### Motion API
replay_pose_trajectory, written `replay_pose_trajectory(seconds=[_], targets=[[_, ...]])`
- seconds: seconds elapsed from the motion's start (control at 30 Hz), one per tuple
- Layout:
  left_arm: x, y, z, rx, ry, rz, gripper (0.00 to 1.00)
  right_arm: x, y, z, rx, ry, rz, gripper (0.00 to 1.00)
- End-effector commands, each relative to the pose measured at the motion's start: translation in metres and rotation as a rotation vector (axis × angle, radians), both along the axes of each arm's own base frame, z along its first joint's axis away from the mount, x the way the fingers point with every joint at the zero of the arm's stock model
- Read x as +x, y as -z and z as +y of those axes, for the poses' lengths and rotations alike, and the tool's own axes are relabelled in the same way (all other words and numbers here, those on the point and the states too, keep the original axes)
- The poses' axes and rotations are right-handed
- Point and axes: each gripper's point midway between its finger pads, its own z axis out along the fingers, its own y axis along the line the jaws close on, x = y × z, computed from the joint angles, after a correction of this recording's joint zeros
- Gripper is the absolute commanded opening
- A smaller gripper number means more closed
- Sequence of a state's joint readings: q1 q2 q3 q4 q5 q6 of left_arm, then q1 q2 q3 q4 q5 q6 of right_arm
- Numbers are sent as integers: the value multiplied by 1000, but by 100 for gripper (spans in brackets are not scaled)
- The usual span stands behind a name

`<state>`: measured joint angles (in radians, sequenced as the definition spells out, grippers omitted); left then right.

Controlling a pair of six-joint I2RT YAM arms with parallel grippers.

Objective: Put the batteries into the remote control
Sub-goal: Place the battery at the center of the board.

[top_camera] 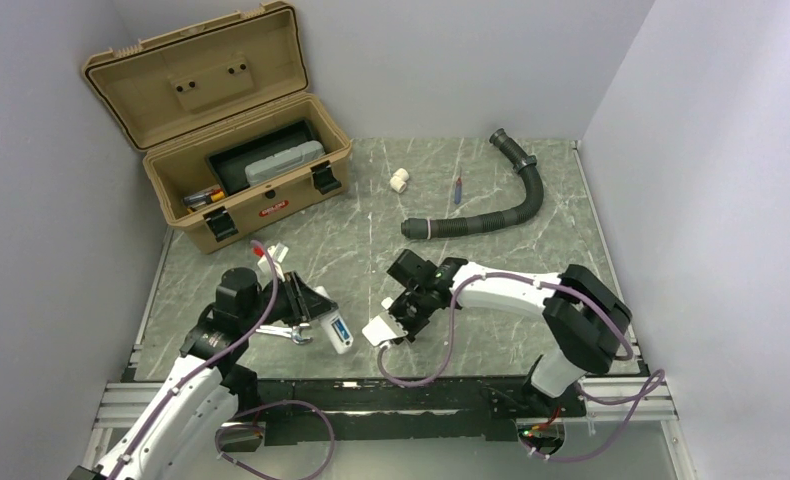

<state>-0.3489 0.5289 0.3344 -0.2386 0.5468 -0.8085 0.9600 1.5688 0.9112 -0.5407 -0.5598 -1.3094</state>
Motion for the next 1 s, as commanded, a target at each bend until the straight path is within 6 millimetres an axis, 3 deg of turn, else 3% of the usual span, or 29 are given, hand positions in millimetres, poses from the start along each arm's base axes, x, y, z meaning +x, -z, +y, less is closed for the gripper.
replay_pose_trajectory(seconds=[0.0, 0.3, 0.4, 0.53, 0.63, 0.8, 0.9, 0.97], targets=[[-2, -7, -2, -19, 34, -38, 0, -2, 6, -5, -52, -77, 30, 6], [1, -6, 1, -16, 34, -39, 0, -6, 23, -16, -114, -61, 99, 27], [1, -6, 1, -18, 33, -38, 0, -4, 22, -16, -113, -32, 98, 49], [2, -8, 2, -24, 29, -38, 0, -3, 15, -15, -89, -24, 100, 64], [2, -9, 2, -23, 28, -40, 0, -1, -5, -4, 12, -8, 89, 70], [1, -13, 4, -17, 26, -47, 0, 1, -71, 17, 324, 113, 95, 99], [2, -16, 6, -13, 18, -58, 0, 12, -110, 25, 515, 339, 152, 100], [3, -17, 7, -10, 12, -59, 0, 32, -137, 22, 660, 587, 195, 100]])
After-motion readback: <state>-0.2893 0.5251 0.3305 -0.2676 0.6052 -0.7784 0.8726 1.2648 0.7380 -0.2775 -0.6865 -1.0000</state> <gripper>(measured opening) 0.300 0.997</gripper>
